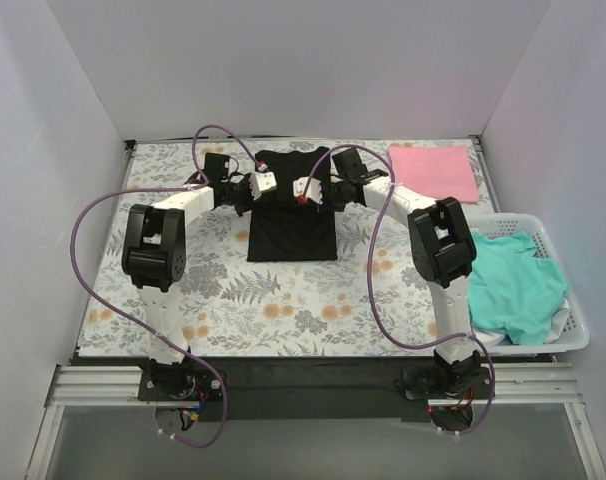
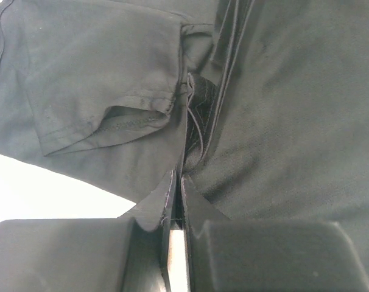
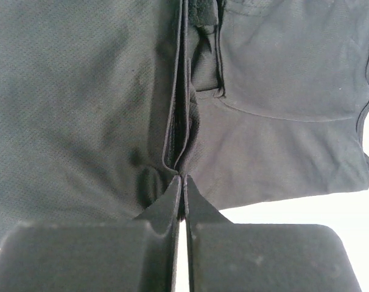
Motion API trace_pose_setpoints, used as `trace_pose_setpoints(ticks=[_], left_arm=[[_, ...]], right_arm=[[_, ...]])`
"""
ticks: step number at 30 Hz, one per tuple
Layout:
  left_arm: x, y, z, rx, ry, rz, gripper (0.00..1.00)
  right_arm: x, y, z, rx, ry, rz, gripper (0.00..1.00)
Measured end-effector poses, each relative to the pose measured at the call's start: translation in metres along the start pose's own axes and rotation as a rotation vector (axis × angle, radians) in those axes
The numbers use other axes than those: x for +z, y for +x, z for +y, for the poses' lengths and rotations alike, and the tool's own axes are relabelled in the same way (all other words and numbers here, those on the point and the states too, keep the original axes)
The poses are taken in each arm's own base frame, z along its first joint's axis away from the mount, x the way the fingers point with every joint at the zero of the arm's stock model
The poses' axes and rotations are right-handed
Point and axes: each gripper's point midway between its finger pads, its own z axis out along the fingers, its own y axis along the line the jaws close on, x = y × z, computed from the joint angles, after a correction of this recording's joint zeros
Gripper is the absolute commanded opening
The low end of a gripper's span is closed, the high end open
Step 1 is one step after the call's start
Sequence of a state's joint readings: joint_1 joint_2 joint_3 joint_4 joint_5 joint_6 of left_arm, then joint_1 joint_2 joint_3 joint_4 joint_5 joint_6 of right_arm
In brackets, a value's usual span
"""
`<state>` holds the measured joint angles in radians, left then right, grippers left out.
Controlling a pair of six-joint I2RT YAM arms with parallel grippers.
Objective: Fold and stack the t-shirts
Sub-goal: Fold the tshirt
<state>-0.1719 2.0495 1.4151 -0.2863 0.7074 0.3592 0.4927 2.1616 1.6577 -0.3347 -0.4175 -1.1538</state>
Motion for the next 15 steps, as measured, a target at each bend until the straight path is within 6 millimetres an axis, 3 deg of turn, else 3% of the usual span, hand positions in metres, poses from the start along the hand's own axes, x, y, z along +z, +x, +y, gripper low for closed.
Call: trace_pose_setpoints(ticks=[1, 2, 3, 5, 11, 15], left_arm=[[0.001, 0.001, 0.002, 0.002, -0.006, 0.001, 0.02], [0.003, 0.002, 0.004, 0.001, -0.010, 0.004, 0.05], [0.004, 0.004, 0.006, 0.000, -0.015, 0.007, 0.16], [0.008, 0.008, 0.009, -0.010, -0.027, 0.014, 0.23], [0.004, 0.010, 0.027, -0.128, -0.114, 0.023, 0.41], [-0.022, 0.001, 0.039, -0.242, -0.182, 0.001, 0.44]], right_arm=[[0.001, 0.000, -0.001, -0.001, 0.001, 0.000, 0.18], [0.001, 0.000, -0.002, 0.000, 0.004, 0.002, 0.38], [0.002, 0.000, -0.004, 0.002, 0.008, 0.004, 0.46], [0.002, 0.000, -0.012, 0.000, 0.024, 0.007, 0.66], [-0.009, -0.008, -0.037, -0.002, 0.097, 0.007, 0.70], [-0.032, -0.016, -0.040, 0.019, 0.124, 0.007, 0.62]])
